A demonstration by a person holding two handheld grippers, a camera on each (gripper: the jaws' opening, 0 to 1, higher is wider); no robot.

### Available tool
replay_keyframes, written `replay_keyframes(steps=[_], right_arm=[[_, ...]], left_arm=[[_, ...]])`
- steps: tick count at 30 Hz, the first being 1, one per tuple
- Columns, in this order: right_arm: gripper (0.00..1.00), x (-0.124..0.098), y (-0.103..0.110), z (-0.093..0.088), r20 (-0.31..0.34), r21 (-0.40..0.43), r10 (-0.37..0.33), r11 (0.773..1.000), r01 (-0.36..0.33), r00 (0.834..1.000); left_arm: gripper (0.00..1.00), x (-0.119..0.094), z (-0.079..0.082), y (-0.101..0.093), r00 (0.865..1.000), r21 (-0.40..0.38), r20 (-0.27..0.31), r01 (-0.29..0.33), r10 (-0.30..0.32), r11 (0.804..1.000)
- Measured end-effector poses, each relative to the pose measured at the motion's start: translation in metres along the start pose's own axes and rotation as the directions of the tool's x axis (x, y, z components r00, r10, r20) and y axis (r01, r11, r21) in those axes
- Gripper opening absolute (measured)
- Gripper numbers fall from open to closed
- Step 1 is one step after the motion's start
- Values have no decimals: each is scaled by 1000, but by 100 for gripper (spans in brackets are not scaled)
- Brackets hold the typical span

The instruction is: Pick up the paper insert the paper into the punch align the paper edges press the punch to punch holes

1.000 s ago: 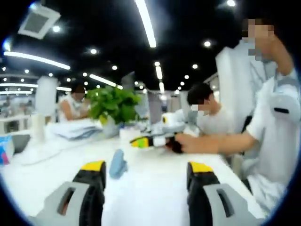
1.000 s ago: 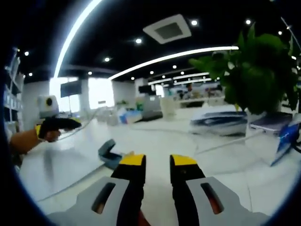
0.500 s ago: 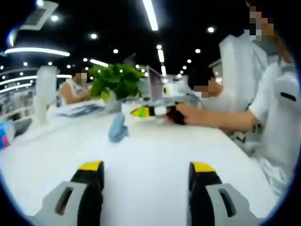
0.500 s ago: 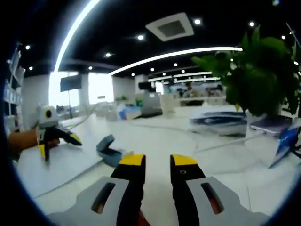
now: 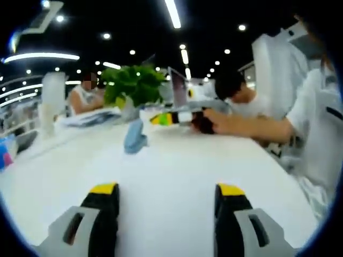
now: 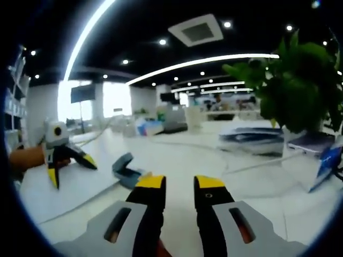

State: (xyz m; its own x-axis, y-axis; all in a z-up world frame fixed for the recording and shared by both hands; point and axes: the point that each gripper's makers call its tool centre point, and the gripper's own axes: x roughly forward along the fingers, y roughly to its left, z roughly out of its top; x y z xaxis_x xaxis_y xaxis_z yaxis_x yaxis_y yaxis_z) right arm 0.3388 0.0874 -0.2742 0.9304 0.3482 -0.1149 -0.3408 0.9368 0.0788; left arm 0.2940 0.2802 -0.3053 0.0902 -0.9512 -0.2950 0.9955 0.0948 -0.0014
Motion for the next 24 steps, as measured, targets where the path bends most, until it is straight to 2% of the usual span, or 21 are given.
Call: replay_keyframes(steps=[4, 7, 10, 12, 14, 17, 19, 22, 24], right_arm=[[26, 4, 7, -1, -18, 4, 65, 998, -65, 998], [28, 10, 13, -7, -89, -79, 138, 986, -145, 986], [31, 16, 30, -8, -120, -85, 294, 949, -304, 948], [32, 18, 40, -12, -154, -106, 386, 909, -403, 910], [34, 20, 51, -19, -198, -90, 465, 868, -488, 863], [35, 26, 59, -23, -230, -83, 536, 821, -565, 812], [35, 30, 62, -23, -235, -97, 564, 797, -597, 792], [35, 31, 65, -21, -234, -103, 590, 775, -624, 772], [35, 34, 68, -21, -240, -103, 616, 752, -651, 750]], left_arm=[[72, 0, 0, 1, 1000, -1, 0, -3, 3, 1000], [72, 0, -1, 0, 1000, 6, -1, -3, 3, 1000], [72, 0, 0, -2, 1000, 6, 0, -3, 3, 1000], [72, 0, 0, -3, 1000, 7, 1, -1, 1, 1000], [72, 1, -1, -4, 1000, 9, 0, 0, 0, 1000], [72, 1, 0, -5, 1000, 10, 1, 3, -3, 1000], [72, 1, 0, -6, 1000, 9, 2, 5, -5, 1000], [73, 2, 0, -6, 1000, 7, 4, 8, -8, 1000], [73, 2, 0, -8, 1000, 5, 4, 11, -11, 1000]])
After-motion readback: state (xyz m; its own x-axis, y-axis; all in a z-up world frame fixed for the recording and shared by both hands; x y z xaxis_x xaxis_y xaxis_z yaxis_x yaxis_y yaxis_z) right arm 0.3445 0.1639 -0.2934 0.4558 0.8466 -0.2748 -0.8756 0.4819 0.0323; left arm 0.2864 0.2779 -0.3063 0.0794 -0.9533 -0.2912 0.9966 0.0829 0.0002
